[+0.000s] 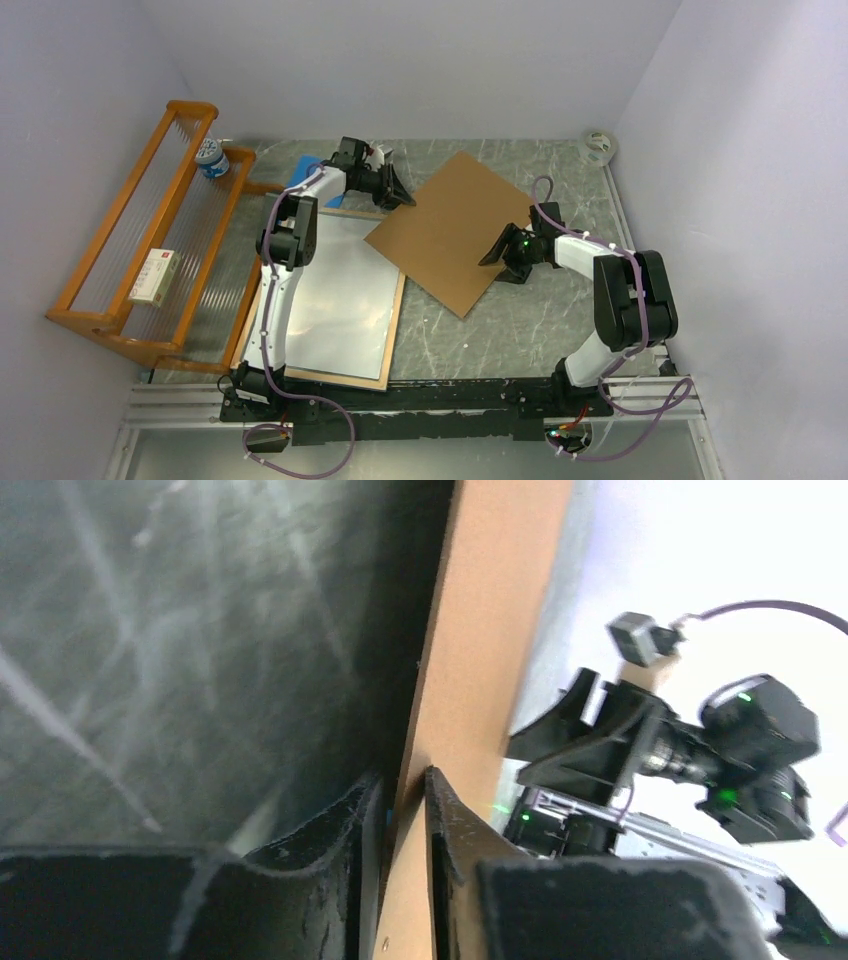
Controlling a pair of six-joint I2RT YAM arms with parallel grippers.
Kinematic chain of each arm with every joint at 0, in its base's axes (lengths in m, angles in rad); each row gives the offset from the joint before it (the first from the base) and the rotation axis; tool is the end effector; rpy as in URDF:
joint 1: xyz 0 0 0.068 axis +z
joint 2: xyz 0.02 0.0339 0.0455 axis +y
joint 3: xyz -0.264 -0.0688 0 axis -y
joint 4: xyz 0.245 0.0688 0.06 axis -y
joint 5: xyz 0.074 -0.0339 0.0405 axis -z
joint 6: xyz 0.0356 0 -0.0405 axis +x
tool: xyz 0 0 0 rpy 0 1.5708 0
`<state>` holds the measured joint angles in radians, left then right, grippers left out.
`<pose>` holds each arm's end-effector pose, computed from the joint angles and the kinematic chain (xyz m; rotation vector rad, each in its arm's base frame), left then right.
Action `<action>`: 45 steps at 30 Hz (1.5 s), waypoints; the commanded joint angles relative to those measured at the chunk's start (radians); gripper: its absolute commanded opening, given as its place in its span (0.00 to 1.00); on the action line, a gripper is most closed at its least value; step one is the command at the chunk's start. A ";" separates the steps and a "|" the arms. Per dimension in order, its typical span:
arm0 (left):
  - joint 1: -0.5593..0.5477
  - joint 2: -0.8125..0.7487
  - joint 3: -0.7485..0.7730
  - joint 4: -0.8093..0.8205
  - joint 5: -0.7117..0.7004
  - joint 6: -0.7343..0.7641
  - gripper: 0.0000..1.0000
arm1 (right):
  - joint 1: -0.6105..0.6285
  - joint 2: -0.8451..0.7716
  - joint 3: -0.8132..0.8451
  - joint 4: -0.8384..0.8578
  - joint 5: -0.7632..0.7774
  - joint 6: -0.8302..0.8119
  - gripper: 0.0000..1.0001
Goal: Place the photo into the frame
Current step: Pick up the photo frame item at the center of the board.
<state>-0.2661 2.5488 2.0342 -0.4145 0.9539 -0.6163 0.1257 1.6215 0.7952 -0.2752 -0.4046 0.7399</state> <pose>0.5118 -0.1696 0.1169 -0.0130 2.5779 -1.5477 0.2877 0.0505 0.1424 0.7095 2.6877 0.7953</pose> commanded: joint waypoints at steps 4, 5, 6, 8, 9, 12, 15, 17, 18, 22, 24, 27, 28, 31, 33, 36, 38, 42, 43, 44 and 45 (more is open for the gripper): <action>-0.005 -0.048 -0.054 0.550 0.291 -0.343 0.03 | 0.018 0.064 -0.048 0.035 0.073 -0.053 0.62; -0.002 -0.061 -0.072 0.610 0.292 -0.381 0.03 | 0.018 0.056 -0.043 0.033 0.073 -0.054 0.62; 0.000 -0.076 -0.084 0.642 0.288 -0.402 0.02 | 0.019 0.046 -0.038 0.030 0.075 -0.058 0.62; 0.007 -0.112 -0.088 0.631 0.264 -0.389 0.03 | 0.019 0.023 -0.029 0.020 0.082 -0.065 0.63; 0.011 -0.134 -0.083 0.597 0.242 -0.348 0.03 | 0.018 0.009 -0.024 0.015 0.086 -0.071 0.63; 0.022 -0.223 -0.049 0.434 0.155 -0.206 0.02 | 0.021 -0.042 -0.013 0.003 0.097 -0.080 0.65; 0.038 -0.304 -0.027 0.314 0.065 -0.103 0.02 | 0.024 -0.083 -0.008 0.003 0.088 -0.080 0.68; 0.057 -0.352 -0.024 0.282 0.025 -0.069 0.03 | 0.029 -0.113 -0.013 0.020 0.065 -0.075 0.70; 0.067 -0.372 -0.022 0.273 0.013 -0.062 0.03 | 0.034 -0.128 -0.015 0.026 0.055 -0.072 0.71; 0.107 -0.439 -0.020 0.245 -0.011 -0.046 0.03 | 0.065 -0.192 -0.016 0.049 0.062 -0.068 0.81; 0.122 -0.471 -0.012 0.199 -0.040 -0.016 0.03 | 0.093 -0.203 -0.006 0.053 0.070 -0.075 0.83; 0.139 -0.526 0.008 0.122 -0.104 0.043 0.03 | 0.148 -0.172 0.040 0.024 0.104 -0.094 0.81; 0.146 -0.546 0.014 0.099 -0.124 0.061 0.03 | 0.172 -0.151 0.060 0.009 0.116 -0.100 0.79; 0.174 -0.611 0.018 0.070 -0.167 0.078 0.03 | 0.259 -0.066 0.147 -0.042 0.175 -0.106 0.70; 0.200 -0.651 0.007 0.082 -0.169 0.063 0.02 | 0.325 -0.015 0.207 -0.080 0.230 -0.113 0.67; 0.229 -0.704 0.003 0.053 -0.217 0.077 0.03 | 0.415 0.052 0.293 -0.109 0.293 -0.121 0.66; 0.239 -0.734 0.014 -0.004 -0.267 0.109 0.03 | 0.461 0.099 0.353 -0.127 0.324 -0.127 0.66; 0.251 -0.788 0.018 -0.086 -0.382 0.173 0.02 | 0.542 0.201 0.486 -0.172 0.385 -0.157 0.68; 0.252 -0.799 0.018 -0.099 -0.409 0.185 0.02 | 0.561 0.229 0.517 -0.187 0.398 -0.163 0.68; 0.254 -0.811 0.019 -0.114 -0.436 0.197 0.02 | 0.577 0.256 0.553 -0.208 0.422 -0.164 0.68; 0.255 -0.822 0.019 -0.127 -0.463 0.207 0.03 | 0.592 0.284 0.588 -0.229 0.447 -0.167 0.69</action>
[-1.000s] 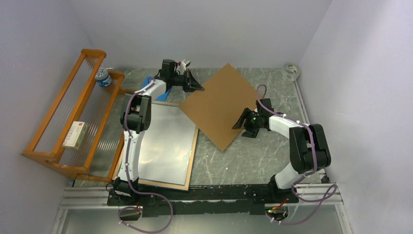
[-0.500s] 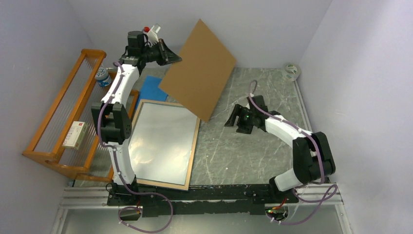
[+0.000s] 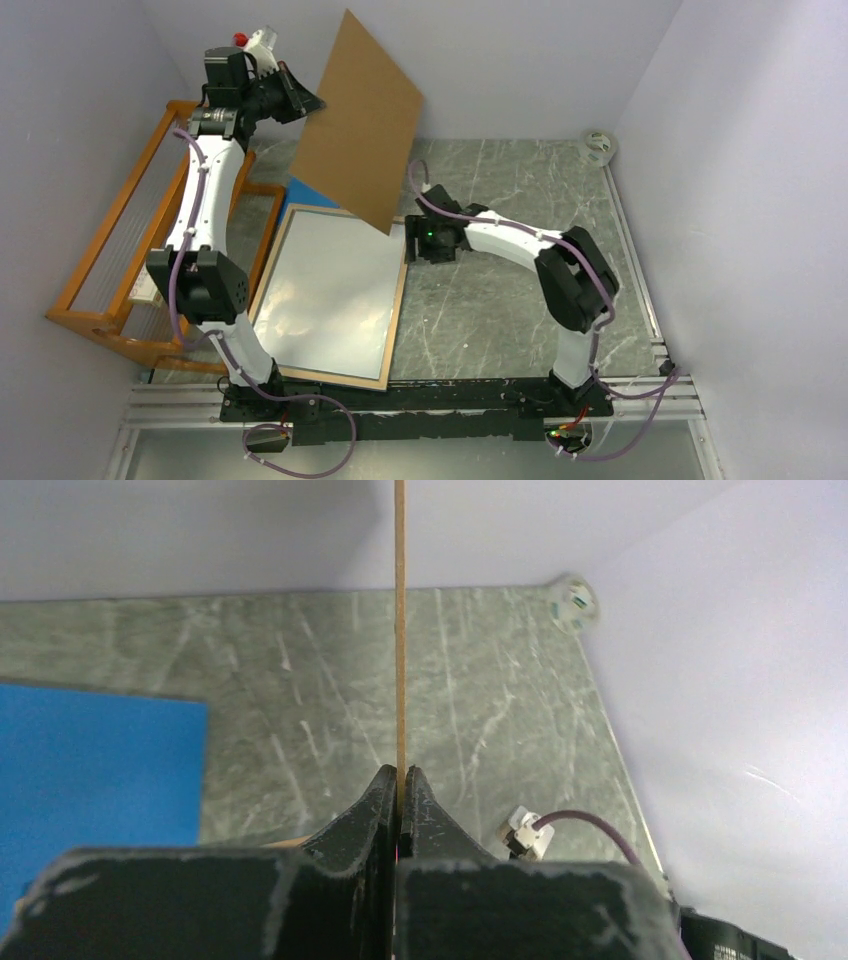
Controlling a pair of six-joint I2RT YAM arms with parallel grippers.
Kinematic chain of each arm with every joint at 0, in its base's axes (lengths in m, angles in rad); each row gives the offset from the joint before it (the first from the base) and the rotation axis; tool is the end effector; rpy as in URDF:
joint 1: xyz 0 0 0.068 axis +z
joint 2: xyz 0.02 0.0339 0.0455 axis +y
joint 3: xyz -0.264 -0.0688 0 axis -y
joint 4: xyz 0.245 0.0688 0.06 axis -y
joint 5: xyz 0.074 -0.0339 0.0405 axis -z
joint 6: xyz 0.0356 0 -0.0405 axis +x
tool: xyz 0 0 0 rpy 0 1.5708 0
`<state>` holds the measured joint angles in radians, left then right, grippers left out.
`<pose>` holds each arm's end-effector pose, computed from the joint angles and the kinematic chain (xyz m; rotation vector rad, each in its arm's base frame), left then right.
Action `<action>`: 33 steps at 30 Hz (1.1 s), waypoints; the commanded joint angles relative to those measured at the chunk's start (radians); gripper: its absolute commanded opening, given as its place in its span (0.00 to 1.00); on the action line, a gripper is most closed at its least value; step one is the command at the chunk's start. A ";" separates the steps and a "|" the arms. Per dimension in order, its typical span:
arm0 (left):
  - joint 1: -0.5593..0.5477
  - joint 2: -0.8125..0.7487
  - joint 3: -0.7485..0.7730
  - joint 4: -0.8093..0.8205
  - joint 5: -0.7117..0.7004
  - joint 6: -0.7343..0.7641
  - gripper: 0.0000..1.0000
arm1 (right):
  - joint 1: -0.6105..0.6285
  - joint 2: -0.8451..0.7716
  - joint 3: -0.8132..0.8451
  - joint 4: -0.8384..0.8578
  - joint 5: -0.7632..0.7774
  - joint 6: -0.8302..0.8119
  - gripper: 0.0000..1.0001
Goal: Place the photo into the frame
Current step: Pick up the photo frame item at the center of the board, then move the photo frame to the center of the board.
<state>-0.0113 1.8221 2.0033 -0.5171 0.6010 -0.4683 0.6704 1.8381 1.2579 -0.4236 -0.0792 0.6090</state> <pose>0.4132 -0.0248 0.4383 -0.0232 1.9455 -0.8925 0.3010 0.2422 0.1916 -0.1132 2.6772 0.5512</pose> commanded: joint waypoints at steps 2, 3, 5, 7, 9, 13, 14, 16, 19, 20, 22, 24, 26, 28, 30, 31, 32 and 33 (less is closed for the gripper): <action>0.001 -0.114 0.050 -0.048 -0.152 0.076 0.02 | 0.072 0.118 0.187 -0.126 0.163 -0.030 0.69; 0.003 -0.122 0.050 -0.058 -0.168 0.082 0.03 | 0.083 0.144 0.213 -0.144 0.170 -0.029 0.69; 0.002 -0.136 0.046 -0.071 -0.185 0.095 0.02 | 0.094 0.182 0.260 -0.183 0.198 -0.022 0.68; 0.002 -0.145 0.042 -0.084 -0.196 0.105 0.02 | 0.102 0.208 0.292 -0.213 0.229 -0.019 0.67; 0.002 -0.150 0.038 -0.097 -0.202 0.112 0.03 | 0.103 0.214 0.293 -0.222 0.240 -0.013 0.65; 0.004 -0.159 0.018 -0.100 -0.199 0.112 0.03 | 0.104 0.210 0.284 -0.211 0.235 -0.003 0.58; 0.004 -0.159 0.016 -0.100 -0.198 0.111 0.03 | 0.104 0.212 0.284 -0.210 0.232 -0.003 0.56; 0.004 -0.159 0.015 -0.102 -0.191 0.112 0.03 | 0.103 0.218 0.285 -0.213 0.236 0.000 0.53; 0.004 -0.155 0.026 -0.119 -0.185 0.115 0.03 | 0.099 0.227 0.290 -0.233 0.262 0.010 0.48; 0.004 -0.157 0.027 -0.123 -0.184 0.117 0.02 | 0.093 0.227 0.286 -0.237 0.266 0.012 0.46; 0.004 -0.164 0.026 -0.128 -0.184 0.122 0.02 | 0.079 0.215 0.268 -0.229 0.270 0.018 0.42; 0.004 -0.169 0.026 -0.138 -0.178 0.128 0.03 | 0.061 0.191 0.237 -0.198 0.267 -0.013 0.38; 0.004 -0.173 0.031 -0.156 -0.167 0.131 0.02 | 0.046 0.157 0.195 -0.146 0.258 -0.073 0.35; 0.004 -0.177 0.027 -0.169 -0.152 0.133 0.03 | 0.022 0.135 0.166 -0.116 0.253 -0.122 0.33; 0.004 -0.184 0.022 -0.179 -0.137 0.135 0.03 | -0.025 0.125 0.151 -0.107 0.219 -0.173 0.31; 0.004 -0.189 0.020 -0.182 -0.129 0.137 0.02 | -0.059 0.120 0.142 -0.101 0.195 -0.202 0.30; 0.004 -0.192 0.017 -0.187 -0.123 0.139 0.03 | -0.088 0.114 0.133 -0.093 0.171 -0.235 0.30; 0.004 -0.196 0.014 -0.191 -0.117 0.142 0.03 | -0.113 0.107 0.124 -0.084 0.145 -0.275 0.29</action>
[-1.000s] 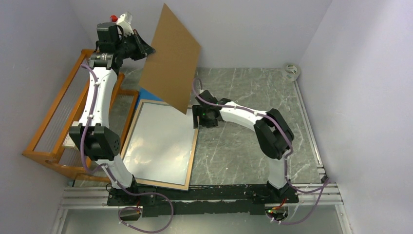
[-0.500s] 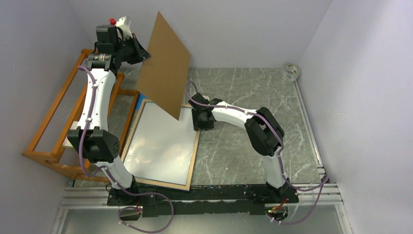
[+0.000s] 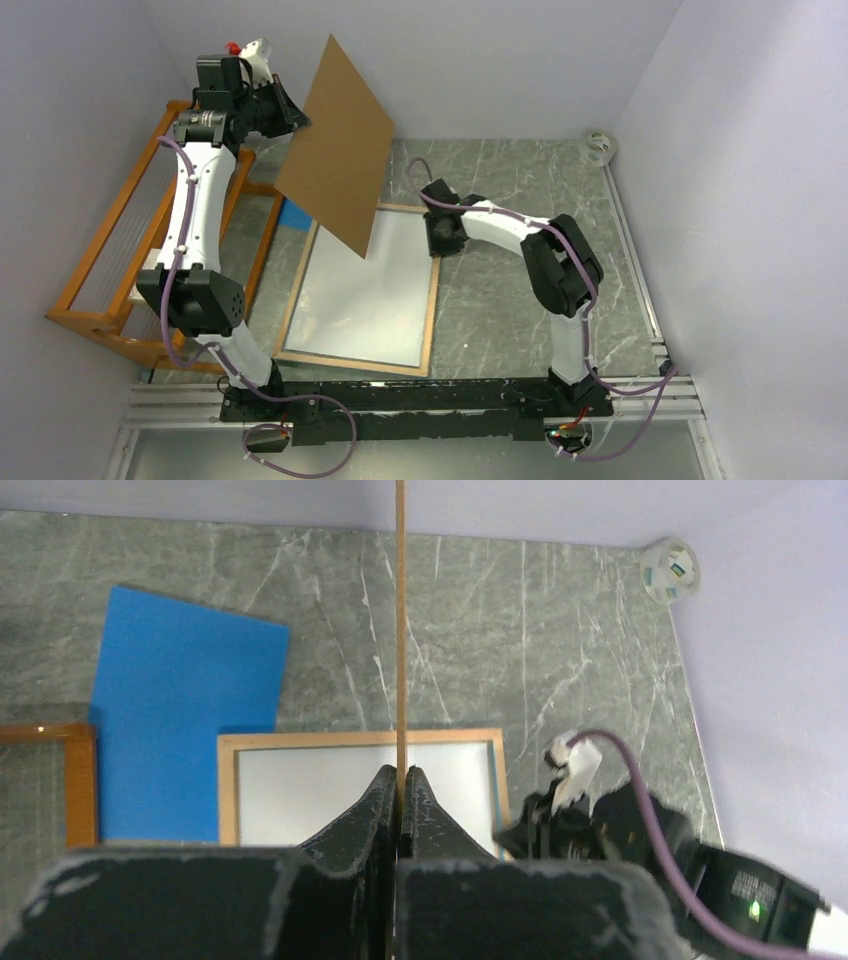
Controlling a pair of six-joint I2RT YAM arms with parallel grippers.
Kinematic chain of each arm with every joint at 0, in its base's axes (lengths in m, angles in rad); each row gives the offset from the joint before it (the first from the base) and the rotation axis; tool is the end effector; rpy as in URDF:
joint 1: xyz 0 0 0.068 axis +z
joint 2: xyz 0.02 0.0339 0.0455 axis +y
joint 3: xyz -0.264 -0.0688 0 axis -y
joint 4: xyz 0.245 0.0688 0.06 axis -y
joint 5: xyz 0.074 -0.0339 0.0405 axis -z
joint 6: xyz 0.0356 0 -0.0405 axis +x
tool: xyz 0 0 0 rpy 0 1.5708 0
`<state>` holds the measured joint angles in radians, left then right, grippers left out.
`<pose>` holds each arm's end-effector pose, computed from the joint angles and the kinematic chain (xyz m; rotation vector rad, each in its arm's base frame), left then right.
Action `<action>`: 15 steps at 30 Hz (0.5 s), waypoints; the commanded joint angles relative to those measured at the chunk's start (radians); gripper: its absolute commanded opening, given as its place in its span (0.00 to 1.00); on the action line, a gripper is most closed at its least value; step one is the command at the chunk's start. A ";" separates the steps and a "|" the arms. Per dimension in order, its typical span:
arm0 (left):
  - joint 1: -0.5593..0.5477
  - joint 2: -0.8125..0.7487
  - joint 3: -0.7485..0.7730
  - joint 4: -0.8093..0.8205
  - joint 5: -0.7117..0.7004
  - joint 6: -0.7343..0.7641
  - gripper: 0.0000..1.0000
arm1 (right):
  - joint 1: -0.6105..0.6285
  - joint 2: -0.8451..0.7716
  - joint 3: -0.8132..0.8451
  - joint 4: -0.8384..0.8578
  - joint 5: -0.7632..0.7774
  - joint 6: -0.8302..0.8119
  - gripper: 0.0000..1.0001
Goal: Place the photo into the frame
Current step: Move the photo frame to the center of the board.
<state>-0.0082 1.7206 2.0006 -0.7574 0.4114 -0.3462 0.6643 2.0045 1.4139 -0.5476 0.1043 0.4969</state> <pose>0.3729 -0.0173 0.4509 -0.0882 2.0636 -0.6407 0.3280 0.2521 0.1671 -0.1960 2.7092 0.2088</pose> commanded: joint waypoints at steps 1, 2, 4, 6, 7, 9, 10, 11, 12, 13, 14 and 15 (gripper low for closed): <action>0.001 -0.099 0.013 0.044 0.078 0.020 0.03 | -0.134 -0.067 -0.040 0.052 -0.060 -0.196 0.29; 0.001 -0.103 0.009 0.040 0.081 0.021 0.03 | -0.163 -0.070 -0.046 0.058 -0.077 -0.224 0.29; 0.001 -0.113 0.001 0.031 0.083 0.024 0.03 | -0.215 -0.079 -0.048 0.061 -0.116 -0.268 0.29; 0.001 -0.123 -0.010 0.023 0.083 0.027 0.02 | -0.251 -0.084 -0.048 0.067 -0.145 -0.306 0.29; 0.001 -0.127 -0.019 0.019 0.083 0.030 0.03 | -0.264 -0.081 -0.039 0.058 -0.145 -0.317 0.30; 0.001 -0.133 -0.022 0.008 0.086 0.035 0.03 | -0.286 -0.072 -0.006 0.022 -0.113 -0.314 0.37; 0.001 -0.135 -0.023 0.002 0.088 0.039 0.02 | -0.293 -0.073 0.013 0.004 -0.107 -0.302 0.45; 0.001 -0.137 -0.024 -0.003 0.087 0.042 0.02 | -0.298 -0.084 0.021 -0.002 -0.074 -0.280 0.54; 0.001 -0.141 -0.028 -0.005 0.085 0.047 0.03 | -0.303 -0.104 0.020 0.005 -0.066 -0.263 0.62; 0.001 -0.145 -0.033 -0.003 0.086 0.051 0.02 | -0.304 -0.127 0.018 0.009 -0.068 -0.248 0.72; 0.001 -0.153 -0.040 0.001 0.086 0.055 0.02 | -0.305 -0.150 0.017 0.014 -0.070 -0.234 0.79; 0.001 -0.158 -0.046 0.005 0.084 0.058 0.02 | -0.305 -0.170 0.018 0.017 -0.058 -0.217 0.82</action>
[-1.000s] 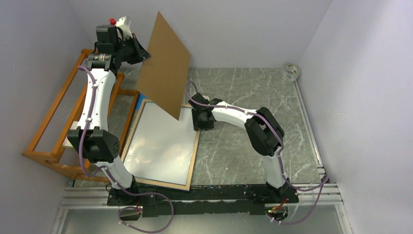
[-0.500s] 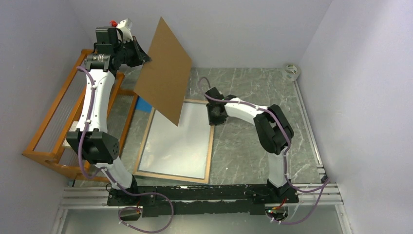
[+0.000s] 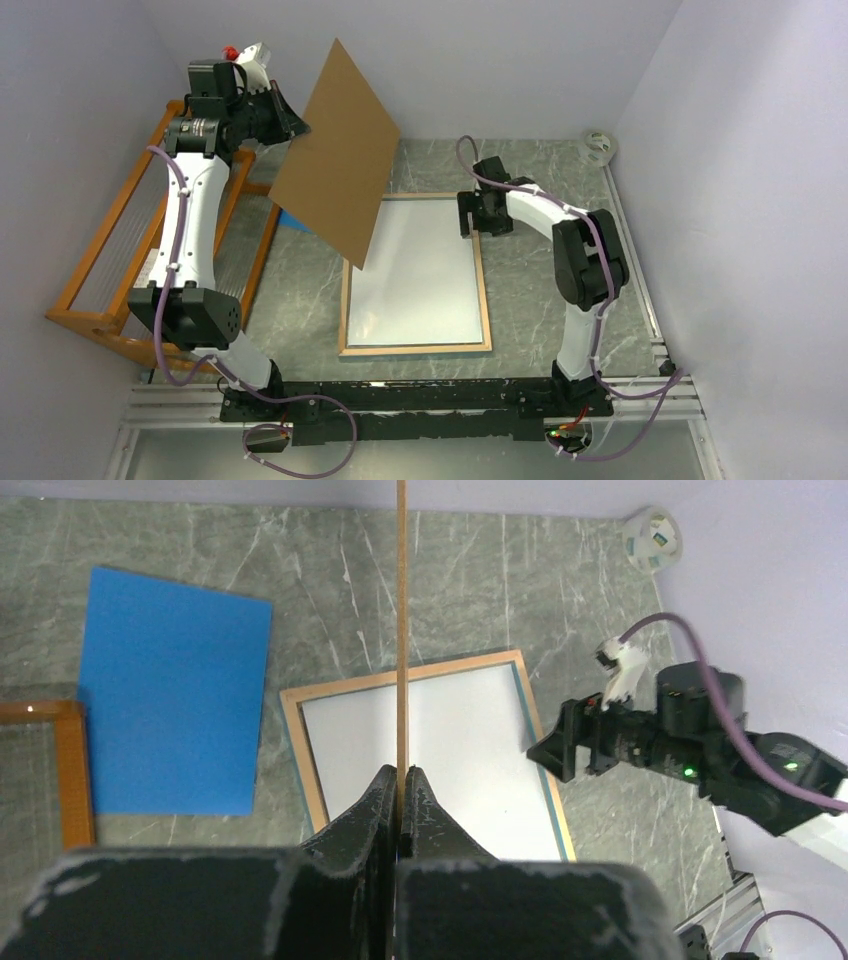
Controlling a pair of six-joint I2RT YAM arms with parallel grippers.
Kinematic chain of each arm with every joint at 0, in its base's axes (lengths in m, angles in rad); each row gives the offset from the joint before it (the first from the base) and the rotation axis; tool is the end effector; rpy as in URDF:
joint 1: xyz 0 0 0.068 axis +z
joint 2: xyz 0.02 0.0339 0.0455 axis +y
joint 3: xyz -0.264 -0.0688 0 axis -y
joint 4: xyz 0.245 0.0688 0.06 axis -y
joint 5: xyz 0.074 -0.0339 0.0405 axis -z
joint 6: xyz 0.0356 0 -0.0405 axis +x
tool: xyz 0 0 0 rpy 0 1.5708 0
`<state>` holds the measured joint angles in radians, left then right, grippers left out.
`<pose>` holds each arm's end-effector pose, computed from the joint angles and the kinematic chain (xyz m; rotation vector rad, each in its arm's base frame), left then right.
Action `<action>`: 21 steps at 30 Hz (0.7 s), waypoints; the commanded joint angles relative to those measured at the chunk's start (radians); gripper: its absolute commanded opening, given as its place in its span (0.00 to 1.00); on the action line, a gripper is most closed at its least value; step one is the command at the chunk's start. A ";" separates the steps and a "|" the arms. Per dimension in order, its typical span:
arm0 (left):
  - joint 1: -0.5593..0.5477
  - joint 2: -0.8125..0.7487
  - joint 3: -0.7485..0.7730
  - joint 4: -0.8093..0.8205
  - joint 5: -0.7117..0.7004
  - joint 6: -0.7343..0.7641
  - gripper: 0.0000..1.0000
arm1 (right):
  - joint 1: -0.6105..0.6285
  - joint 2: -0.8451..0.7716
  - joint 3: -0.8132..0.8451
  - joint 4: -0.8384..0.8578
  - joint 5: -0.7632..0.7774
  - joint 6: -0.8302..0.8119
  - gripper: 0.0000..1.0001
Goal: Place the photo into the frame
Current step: Move the photo frame to the center of the board, then turn over the photo frame item on the photo frame.
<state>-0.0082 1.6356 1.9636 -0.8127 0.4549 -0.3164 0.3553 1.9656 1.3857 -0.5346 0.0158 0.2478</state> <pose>0.3433 -0.0185 0.4633 -0.0316 2.0676 -0.6675 0.3824 0.1413 0.1748 -0.1399 2.6928 0.1656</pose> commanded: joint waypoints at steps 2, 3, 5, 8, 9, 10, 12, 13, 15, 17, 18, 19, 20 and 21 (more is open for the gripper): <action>-0.001 -0.083 -0.016 0.066 0.044 0.034 0.03 | 0.004 -0.163 0.062 -0.011 0.049 0.065 0.87; -0.001 -0.088 -0.019 0.069 0.043 0.035 0.03 | 0.004 -0.175 0.076 -0.023 0.061 0.082 0.88; -0.005 -0.098 -0.023 0.077 0.041 0.036 0.02 | 0.004 -0.197 0.111 -0.051 0.068 0.127 0.89; -0.021 -0.106 -0.023 0.085 0.026 0.043 0.03 | 0.002 -0.214 0.159 -0.072 0.016 0.178 0.89; -0.028 -0.108 -0.023 0.088 0.023 0.047 0.03 | 0.002 -0.220 0.186 -0.082 -0.008 0.210 0.89; -0.036 -0.111 -0.022 0.092 0.021 0.053 0.02 | 0.002 -0.224 0.203 -0.083 -0.044 0.237 0.88; -0.058 -0.117 -0.024 0.107 0.024 0.071 0.02 | 0.003 -0.236 0.235 -0.082 -0.092 0.296 0.88; -0.076 -0.122 -0.028 0.116 0.017 0.087 0.02 | 0.002 -0.241 0.257 -0.092 -0.097 0.340 0.88; -0.123 -0.133 -0.047 0.142 -0.013 0.148 0.03 | 0.003 -0.248 0.301 -0.114 -0.115 0.433 0.88; -0.180 -0.146 -0.077 0.181 -0.083 0.213 0.02 | 0.016 -0.245 0.356 -0.161 -0.113 0.512 0.87; -0.217 -0.150 -0.093 0.206 -0.121 0.243 0.03 | 0.025 -0.241 0.392 -0.194 -0.099 0.545 0.87; -0.231 -0.152 -0.103 0.226 -0.152 0.266 0.03 | 0.033 -0.238 0.415 -0.211 -0.100 0.571 0.87; -0.252 -0.152 -0.108 0.246 -0.175 0.287 0.02 | 0.043 -0.241 0.430 -0.220 -0.109 0.594 0.87; -0.279 -0.149 -0.110 0.264 -0.204 0.301 0.03 | 0.049 -0.250 0.435 -0.214 -0.119 0.619 0.87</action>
<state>-0.2127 1.5410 1.8553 -0.7330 0.3538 -0.1455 0.3756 1.7630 1.7306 -0.6926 -0.0669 0.6964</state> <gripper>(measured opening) 0.042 0.872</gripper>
